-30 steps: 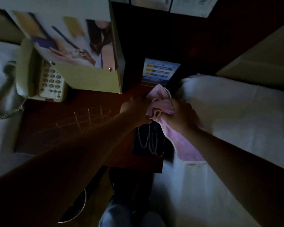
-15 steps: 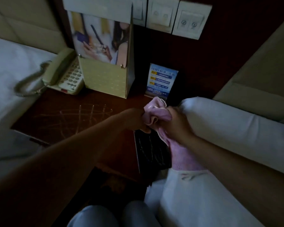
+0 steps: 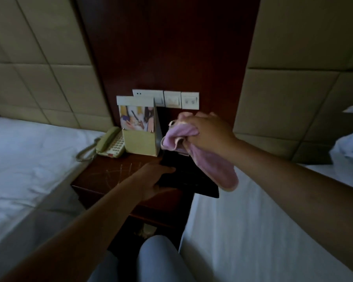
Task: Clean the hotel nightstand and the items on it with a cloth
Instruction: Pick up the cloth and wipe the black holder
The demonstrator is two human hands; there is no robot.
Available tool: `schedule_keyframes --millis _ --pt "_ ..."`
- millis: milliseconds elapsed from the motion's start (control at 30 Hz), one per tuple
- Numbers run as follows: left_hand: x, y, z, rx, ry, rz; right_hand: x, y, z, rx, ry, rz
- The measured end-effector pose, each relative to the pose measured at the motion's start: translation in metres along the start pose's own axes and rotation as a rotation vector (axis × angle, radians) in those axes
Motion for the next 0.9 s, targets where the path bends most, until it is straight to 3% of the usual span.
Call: schedule_keyframes --millis 100,200,433,633,767,900 --pt "-0.019 -0.029 -0.015 -0.086 -0.043 -0.083 -0.03 -0.034 -0.022 -0.045 0.046 -0.193" --pt "-0.036 -0.041 -0.037 -0.147 -0.057 -0.111 -0.071 -0.061 -0.034 0.18 0.175 -0.35" --pt "-0.058 -0.059 -0.057 -0.219 -0.045 -0.201 -0.086 -0.062 -0.038 0.128 0.228 -0.213" --pt "-0.055 -0.06 -0.06 -0.198 -0.044 -0.17 -0.061 -0.069 -0.014 0.081 0.037 -0.057" --pt "-0.051 -0.039 -0.064 -0.177 -0.095 -0.097 -0.094 -0.083 -0.042 0.055 0.237 -0.134" --pt "-0.049 -0.042 -0.072 -0.192 -0.06 -0.175 -0.059 -0.077 -0.023 -0.005 0.125 -0.115"
Point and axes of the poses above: each hand's wrist, its own x-axis towards the middle knuckle, its own y-axis out of the back of the hand, z = x × y, the point moved 6 cm from there along x, towards the middle knuckle, and after that the axes turned 7 degrees about -z, right-handed, at the moved point
